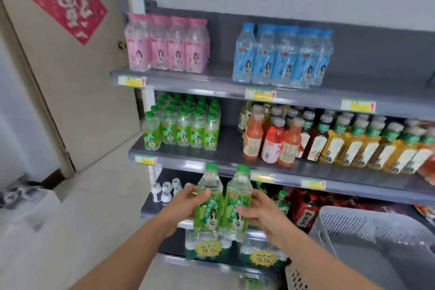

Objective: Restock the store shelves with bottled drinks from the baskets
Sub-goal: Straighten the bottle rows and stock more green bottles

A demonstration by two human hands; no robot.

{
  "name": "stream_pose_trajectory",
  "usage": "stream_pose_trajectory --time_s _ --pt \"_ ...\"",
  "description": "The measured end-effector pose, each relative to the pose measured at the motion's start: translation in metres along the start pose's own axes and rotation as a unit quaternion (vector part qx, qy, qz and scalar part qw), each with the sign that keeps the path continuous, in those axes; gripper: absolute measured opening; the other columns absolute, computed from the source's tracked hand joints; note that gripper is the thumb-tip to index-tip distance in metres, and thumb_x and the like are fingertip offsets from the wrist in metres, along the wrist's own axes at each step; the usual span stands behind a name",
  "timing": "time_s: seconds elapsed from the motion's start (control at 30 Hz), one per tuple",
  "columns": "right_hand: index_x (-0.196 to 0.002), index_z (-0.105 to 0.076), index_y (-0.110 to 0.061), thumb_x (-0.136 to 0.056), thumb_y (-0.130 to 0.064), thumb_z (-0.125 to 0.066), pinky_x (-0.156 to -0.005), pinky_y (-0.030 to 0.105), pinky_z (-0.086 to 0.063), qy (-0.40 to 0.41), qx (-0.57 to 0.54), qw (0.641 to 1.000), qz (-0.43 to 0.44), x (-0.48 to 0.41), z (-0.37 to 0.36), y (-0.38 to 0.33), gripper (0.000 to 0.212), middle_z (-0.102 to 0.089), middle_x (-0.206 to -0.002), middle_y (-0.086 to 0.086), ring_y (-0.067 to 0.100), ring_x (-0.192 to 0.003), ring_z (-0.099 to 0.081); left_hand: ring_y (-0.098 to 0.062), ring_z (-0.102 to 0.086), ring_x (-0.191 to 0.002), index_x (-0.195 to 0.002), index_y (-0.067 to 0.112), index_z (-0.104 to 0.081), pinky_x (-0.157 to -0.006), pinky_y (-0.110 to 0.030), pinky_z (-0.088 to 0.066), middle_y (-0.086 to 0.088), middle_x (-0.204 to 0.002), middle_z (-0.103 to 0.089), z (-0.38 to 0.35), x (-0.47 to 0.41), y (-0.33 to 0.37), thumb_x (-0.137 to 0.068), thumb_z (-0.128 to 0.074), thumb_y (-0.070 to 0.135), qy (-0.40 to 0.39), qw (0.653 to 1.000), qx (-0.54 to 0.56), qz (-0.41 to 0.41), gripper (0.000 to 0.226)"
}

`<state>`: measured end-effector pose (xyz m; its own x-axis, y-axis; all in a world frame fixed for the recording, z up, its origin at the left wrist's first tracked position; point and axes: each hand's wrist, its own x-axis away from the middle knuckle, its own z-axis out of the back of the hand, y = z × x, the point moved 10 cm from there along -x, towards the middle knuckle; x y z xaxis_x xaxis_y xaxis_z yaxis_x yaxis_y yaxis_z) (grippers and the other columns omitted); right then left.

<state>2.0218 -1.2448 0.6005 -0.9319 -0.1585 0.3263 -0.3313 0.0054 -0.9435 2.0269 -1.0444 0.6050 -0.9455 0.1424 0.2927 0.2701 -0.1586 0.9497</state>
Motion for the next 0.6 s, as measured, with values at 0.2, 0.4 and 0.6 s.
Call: stream_pose_trajectory --time_s 0.2,0.4,0.6 --pt "-0.120 -0.054 -0.022 -0.076 -0.002 -0.077 -0.080 0.028 -0.049 0.003 0.010 0.998 0.060 0.015 -0.038 -0.101 0.055 -0.066 -0.105 -0.010 0.010 -0.097 -0.064 -0.019 -0.049 -0.117 -0.144 0.020 -0.034 -0.091 -0.034 -0.045 -0.001 -0.139 -0.047 0.047 0.019 0.088 -0.074 -0.065 0.063 0.027 0.998 -0.001 -0.057 0.087" --pt "-0.113 -0.055 -0.019 -0.076 0.001 -0.076 -0.079 0.031 -0.052 0.008 0.027 0.995 0.094 0.008 -0.061 -0.153 0.047 -0.064 -0.107 -0.002 0.017 -0.099 -0.063 -0.022 -0.046 -0.126 -0.145 0.018 -0.033 -0.099 -0.038 -0.044 0.000 -0.145 -0.041 0.076 0.021 0.134 -0.072 -0.066 0.062 0.037 0.995 -0.009 -0.088 0.091" --pt "-0.114 -0.057 -0.013 -0.071 0.008 -0.078 -0.090 0.041 -0.055 0.013 0.050 0.994 0.100 -0.037 -0.069 -0.176 0.052 -0.066 -0.104 0.007 0.026 -0.099 -0.066 -0.022 -0.047 -0.124 -0.143 0.019 -0.036 -0.096 -0.036 -0.045 -0.003 -0.142 -0.044 0.110 0.002 0.144 -0.071 -0.065 0.061 0.081 0.992 -0.004 -0.092 0.088"
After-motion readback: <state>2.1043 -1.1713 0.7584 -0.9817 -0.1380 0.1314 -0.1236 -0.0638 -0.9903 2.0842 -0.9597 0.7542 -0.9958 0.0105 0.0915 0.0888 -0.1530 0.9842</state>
